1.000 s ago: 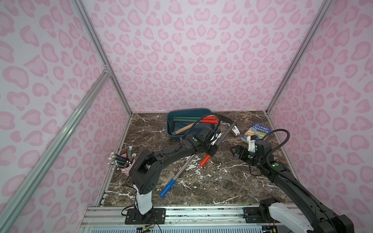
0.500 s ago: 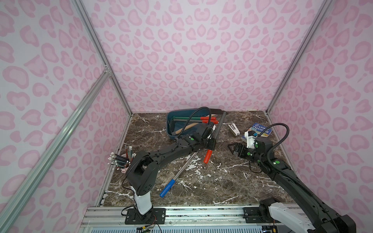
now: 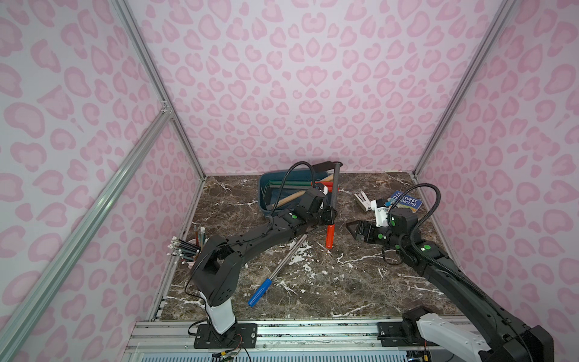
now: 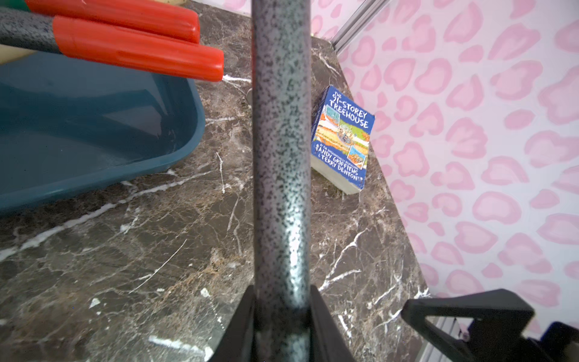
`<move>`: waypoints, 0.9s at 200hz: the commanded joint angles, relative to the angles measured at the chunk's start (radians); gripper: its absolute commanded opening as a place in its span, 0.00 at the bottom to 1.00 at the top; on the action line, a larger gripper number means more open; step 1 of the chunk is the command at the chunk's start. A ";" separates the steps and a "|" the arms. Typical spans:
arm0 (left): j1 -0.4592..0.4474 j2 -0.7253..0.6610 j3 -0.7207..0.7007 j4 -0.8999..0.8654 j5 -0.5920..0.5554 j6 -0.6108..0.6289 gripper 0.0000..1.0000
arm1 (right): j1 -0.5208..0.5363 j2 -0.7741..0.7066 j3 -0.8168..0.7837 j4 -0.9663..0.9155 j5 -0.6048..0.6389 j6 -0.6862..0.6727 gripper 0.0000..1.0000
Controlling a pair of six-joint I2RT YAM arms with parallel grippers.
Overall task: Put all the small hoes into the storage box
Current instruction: Pick up the hoe from the center of the board.
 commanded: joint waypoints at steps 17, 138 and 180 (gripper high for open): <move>0.005 -0.020 -0.011 0.207 -0.018 -0.098 0.02 | 0.012 0.002 0.027 0.011 0.015 -0.017 0.92; 0.031 -0.011 -0.056 0.415 -0.117 -0.333 0.01 | 0.023 -0.003 0.022 0.004 0.033 -0.012 0.92; 0.040 0.004 -0.068 0.440 -0.170 -0.430 0.01 | 0.022 -0.004 0.008 0.007 0.032 -0.010 0.91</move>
